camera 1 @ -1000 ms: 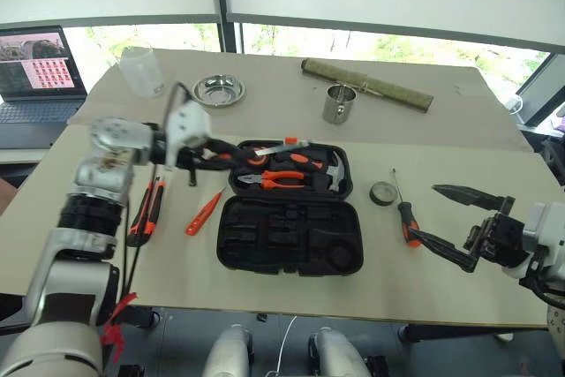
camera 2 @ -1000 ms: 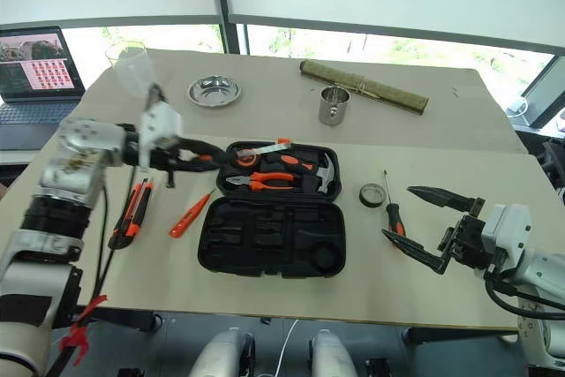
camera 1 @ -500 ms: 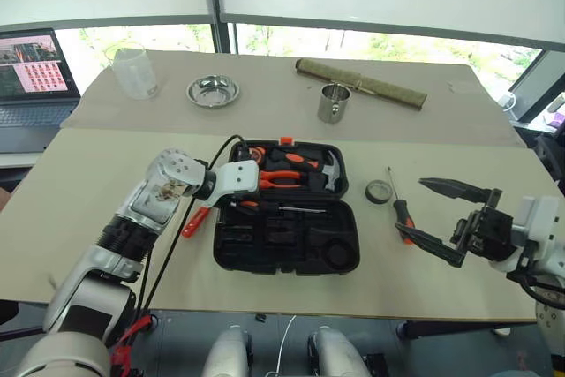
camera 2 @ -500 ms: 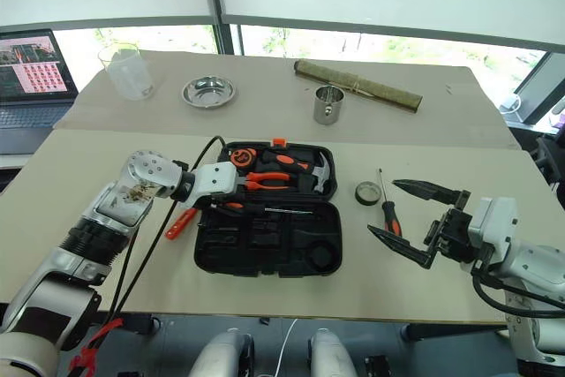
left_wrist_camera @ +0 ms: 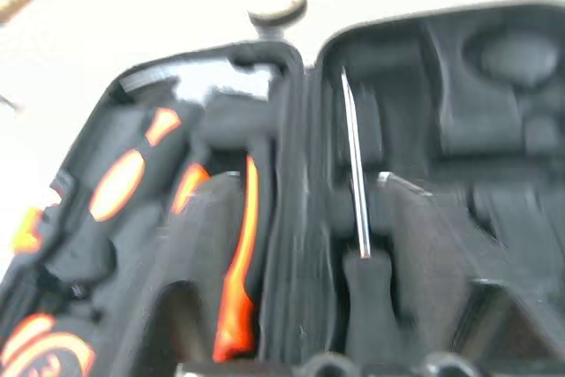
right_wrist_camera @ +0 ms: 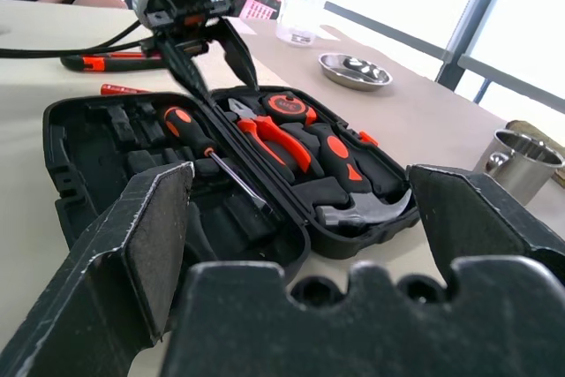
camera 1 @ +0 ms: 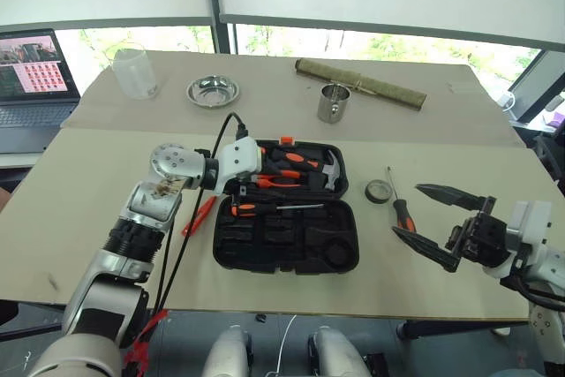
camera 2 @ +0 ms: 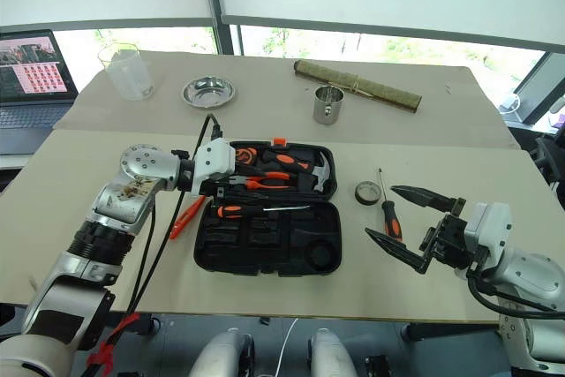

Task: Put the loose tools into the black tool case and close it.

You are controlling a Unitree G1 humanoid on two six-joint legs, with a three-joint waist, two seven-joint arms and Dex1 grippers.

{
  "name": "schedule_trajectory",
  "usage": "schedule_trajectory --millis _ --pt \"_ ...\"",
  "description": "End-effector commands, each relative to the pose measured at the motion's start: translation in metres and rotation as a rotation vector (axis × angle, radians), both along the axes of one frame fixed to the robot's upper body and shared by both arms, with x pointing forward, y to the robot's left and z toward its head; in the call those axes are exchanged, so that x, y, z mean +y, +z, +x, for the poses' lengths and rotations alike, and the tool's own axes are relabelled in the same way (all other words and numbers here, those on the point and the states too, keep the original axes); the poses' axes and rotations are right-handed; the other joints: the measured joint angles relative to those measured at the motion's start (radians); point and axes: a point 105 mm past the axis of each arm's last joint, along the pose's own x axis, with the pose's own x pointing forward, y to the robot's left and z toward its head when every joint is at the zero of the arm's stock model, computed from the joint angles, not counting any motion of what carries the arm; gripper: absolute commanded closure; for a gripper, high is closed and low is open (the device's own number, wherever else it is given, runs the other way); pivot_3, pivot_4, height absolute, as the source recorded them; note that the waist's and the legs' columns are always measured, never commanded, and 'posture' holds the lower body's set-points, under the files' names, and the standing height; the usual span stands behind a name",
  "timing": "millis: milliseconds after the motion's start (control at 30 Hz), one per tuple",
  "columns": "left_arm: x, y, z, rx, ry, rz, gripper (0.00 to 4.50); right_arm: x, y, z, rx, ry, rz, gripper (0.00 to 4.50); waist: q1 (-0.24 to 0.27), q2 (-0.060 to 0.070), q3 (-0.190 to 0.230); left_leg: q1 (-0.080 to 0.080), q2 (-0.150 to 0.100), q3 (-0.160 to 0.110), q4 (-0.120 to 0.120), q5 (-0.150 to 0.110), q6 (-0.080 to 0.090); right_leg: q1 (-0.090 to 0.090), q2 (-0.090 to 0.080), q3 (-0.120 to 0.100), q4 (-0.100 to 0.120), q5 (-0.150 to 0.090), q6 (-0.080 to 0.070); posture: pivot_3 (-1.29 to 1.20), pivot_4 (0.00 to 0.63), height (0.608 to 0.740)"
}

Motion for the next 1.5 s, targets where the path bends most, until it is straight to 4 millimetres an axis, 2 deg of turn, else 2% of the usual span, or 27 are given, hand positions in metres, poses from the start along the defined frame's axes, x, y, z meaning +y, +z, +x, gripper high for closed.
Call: schedule_trajectory --millis 33,100,267,333,700,767,867,933,1000,1033,1133,1200,1300,1400,1500 --pt "0.001 -0.003 0.000 0.020 0.042 -0.049 3.63 0.000 0.006 0.002 -0.024 -0.004 0.032 0.00 -0.001 0.000 0.000 0.000 0.000 0.000 0.000 0.000 0.000 0.000 0.000 0.000 0.000 0.000 0.000 0.00 0.150 0.740" --pt "0.002 -0.013 0.000 0.029 0.047 -0.025 4.46 0.001 0.006 0.004 -0.026 -0.008 0.039 0.00 -0.001 0.000 0.000 0.000 0.000 0.000 0.000 0.000 0.000 0.000 0.000 0.000 0.000 0.000 0.000 0.00 0.150 0.740" --pt "0.002 -0.035 -0.001 0.136 0.094 0.028 4.46 0.004 0.006 0.007 -0.026 -0.003 0.047 0.00 -0.001 0.000 0.000 -0.001 0.000 0.000 0.001 0.000 0.000 0.000 0.000 0.000 0.000 0.000 0.000 0.00 0.150 0.740" --pt "-0.001 -0.042 -0.007 0.112 0.052 0.063 4.46 0.005 0.006 0.007 -0.026 -0.001 0.050 0.00 -0.001 0.000 0.000 -0.001 0.000 0.000 0.001 0.000 0.000 0.000 0.000 0.000 0.000 0.000 0.000 0.00 0.150 0.740" --pt "-0.003 -0.084 -0.006 0.238 0.134 0.170 4.46 0.006 0.006 0.009 -0.017 -0.004 0.059 0.00 0.005 0.002 -0.001 0.006 -0.001 0.000 0.002 0.000 0.001 0.008 0.000 0.000 -0.001 0.000 0.001 0.00 0.150 0.740" --pt "-0.007 -0.085 -0.006 0.245 0.136 0.143 4.46 0.008 0.005 0.009 -0.012 0.002 0.059 0.00 0.009 0.003 -0.002 0.010 -0.001 0.000 0.002 -0.001 0.001 0.013 -0.001 -0.001 -0.001 0.000 0.001 0.00 0.150 0.740" --pt "-0.012 -0.062 -0.007 0.190 0.098 -0.016 4.46 0.004 0.007 0.008 -0.009 -0.016 0.062 0.00 0.012 0.005 -0.003 0.012 -0.003 0.000 0.002 -0.001 0.001 0.016 -0.003 0.000 -0.002 0.000 0.002 0.00 0.150 0.740" --pt "-0.009 -0.036 -0.027 0.187 -0.033 -0.156 3.95 -0.005 0.005 0.003 0.018 -0.043 0.046 0.00 0.010 0.004 -0.003 0.012 -0.003 -0.001 0.003 -0.001 0.001 0.015 -0.003 0.000 -0.002 0.000 0.003 0.00 0.150 0.740" --pt "-0.001 -0.013 -0.038 0.120 -0.094 -0.267 3.44 -0.015 0.001 -0.003 0.049 -0.072 0.013 0.00 0.008 0.005 -0.003 0.008 -0.002 -0.001 0.003 -0.001 0.002 0.011 -0.003 0.000 -0.002 0.000 0.003 0.00 0.150 0.740" --pt "0.002 -0.007 -0.039 0.090 -0.097 -0.294 2.98 -0.017 -0.001 -0.004 0.055 -0.081 -0.001 0.00 0.008 0.005 -0.003 0.005 -0.002 -0.001 0.003 -0.001 0.003 0.008 -0.003 -0.001 -0.001 0.000 0.003 0.00 0.150 0.740" --pt "0.039 0.004 -0.054 0.001 -0.087 -0.267 1.90 -0.049 -0.012 -0.018 0.085 -0.217 -0.056 0.00 0.009 0.005 -0.003 0.000 -0.002 -0.003 0.004 -0.001 0.003 0.003 -0.003 -0.001 -0.001 0.000 0.003 0.00 0.150 0.740" --pt "0.059 0.016 -0.066 -0.023 -0.066 -0.328 1.15 -0.066 -0.021 -0.029 0.103 -0.298 -0.097 0.00 0.007 0.005 -0.003 0.002 -0.002 -0.003 0.001 -0.002 0.003 0.004 -0.003 -0.001 -0.001 0.000 0.002 0.00 0.150 0.740" --pt "0.085 0.016 -0.080 0.021 0.010 -0.369 0.15 -0.083 -0.038 -0.044 0.161 -0.385 -0.147 0.00 0.001 0.006 -0.003 0.004 -0.002 -0.002 0.001 -0.002 0.003 0.006 -0.005 0.000 -0.002 -0.001 0.003 0.00 0.150 0.740" --pt "0.109 0.003 -0.099 0.053 0.058 -0.324 0.05 -0.107 -0.061 -0.053 0.278 -0.559 -0.234 0.00 -0.004 0.006 -0.003 0.007 0.001 -0.002 0.001 -0.002 0.003 0.009 -0.005 0.000 -0.003 -0.001 0.003 0.00 0.150 0.740" --pt "0.127 0.000 -0.109 0.081 0.111 -0.318 0.05 -0.099 -0.062 -0.046 0.359 -0.604 -0.169 0.00 -0.005 0.006 -0.003 0.009 0.004 -0.001 0.000 -0.002 0.003 0.009 -0.005 0.000 -0.003 -0.003 0.000 0.00 0.150 0.740"
